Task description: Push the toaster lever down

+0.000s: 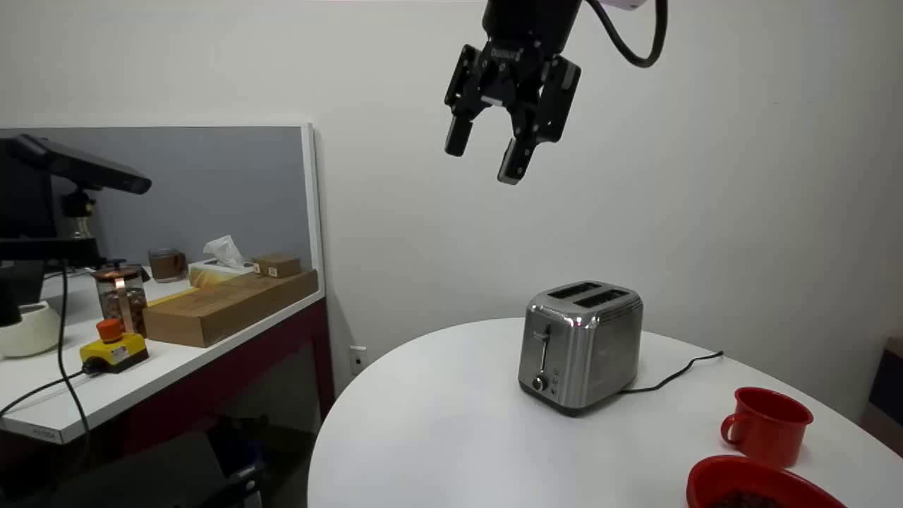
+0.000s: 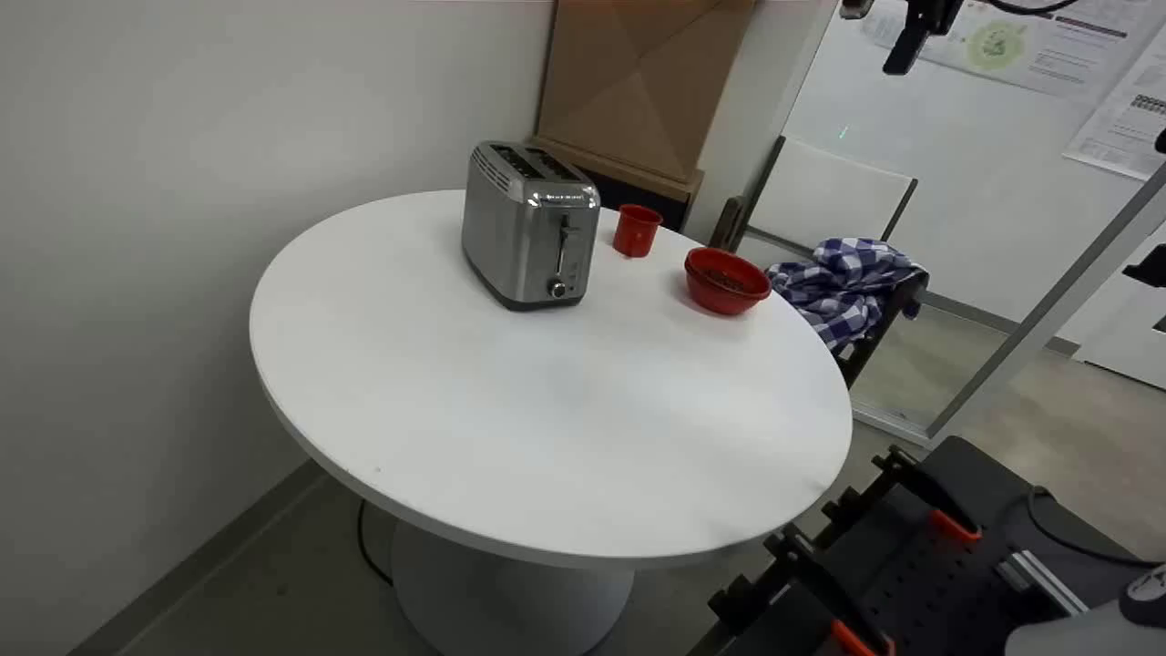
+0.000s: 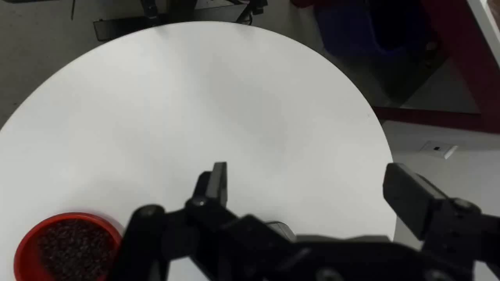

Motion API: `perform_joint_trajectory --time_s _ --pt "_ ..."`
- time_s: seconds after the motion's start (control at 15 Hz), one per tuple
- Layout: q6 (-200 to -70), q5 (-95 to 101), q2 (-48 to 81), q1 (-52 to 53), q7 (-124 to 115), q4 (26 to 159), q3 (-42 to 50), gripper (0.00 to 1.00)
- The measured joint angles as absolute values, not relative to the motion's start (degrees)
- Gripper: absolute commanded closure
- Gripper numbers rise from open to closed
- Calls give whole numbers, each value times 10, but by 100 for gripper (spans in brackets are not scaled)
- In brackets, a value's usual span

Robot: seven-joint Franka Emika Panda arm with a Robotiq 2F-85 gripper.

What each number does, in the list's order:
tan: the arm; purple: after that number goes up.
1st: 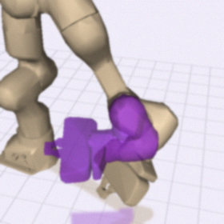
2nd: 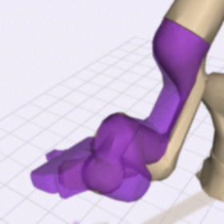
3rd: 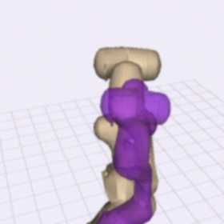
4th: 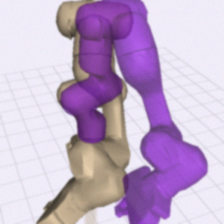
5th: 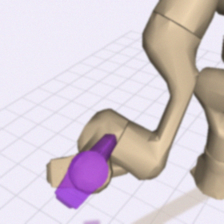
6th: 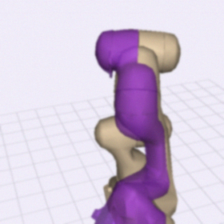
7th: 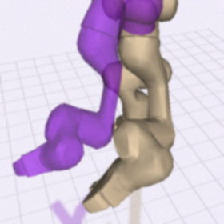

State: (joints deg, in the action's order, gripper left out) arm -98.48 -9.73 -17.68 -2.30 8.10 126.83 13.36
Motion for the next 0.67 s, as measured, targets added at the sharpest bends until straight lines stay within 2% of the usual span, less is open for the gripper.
perform_joint_trajectory --time_s 0.27,0.6,0.67 --pt "-998 -96 -173 -31 79 1270 122 0" --pt "-1169 -81 -112 -27 78 1279 69 0" --pt "-1213 -72 -91 -23 76 1278 55 22"
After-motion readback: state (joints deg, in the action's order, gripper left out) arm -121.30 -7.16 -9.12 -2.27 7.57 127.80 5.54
